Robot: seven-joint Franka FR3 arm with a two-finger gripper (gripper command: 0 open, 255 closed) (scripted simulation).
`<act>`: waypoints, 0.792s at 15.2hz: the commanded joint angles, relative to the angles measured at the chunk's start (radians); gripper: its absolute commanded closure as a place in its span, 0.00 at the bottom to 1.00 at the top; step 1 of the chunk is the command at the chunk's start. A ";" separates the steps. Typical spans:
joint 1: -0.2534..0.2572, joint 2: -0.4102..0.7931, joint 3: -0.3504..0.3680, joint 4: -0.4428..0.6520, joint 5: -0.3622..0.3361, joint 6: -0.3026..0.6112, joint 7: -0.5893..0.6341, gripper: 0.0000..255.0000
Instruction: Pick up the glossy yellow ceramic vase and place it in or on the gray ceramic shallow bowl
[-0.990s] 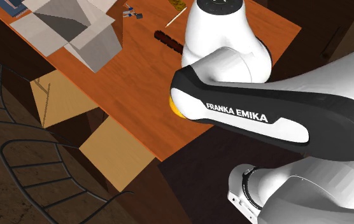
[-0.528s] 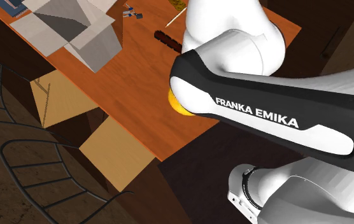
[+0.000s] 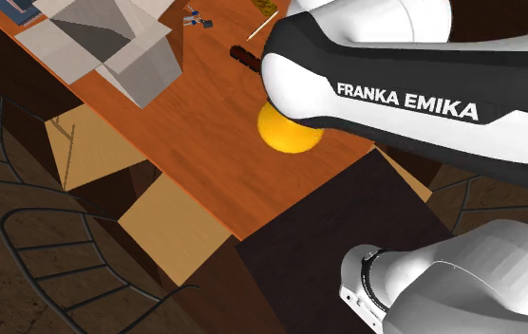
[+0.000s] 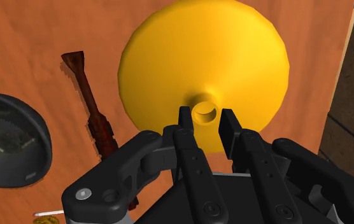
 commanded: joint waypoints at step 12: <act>-0.083 0.331 -0.188 0.393 0.028 -0.072 -0.295 1.00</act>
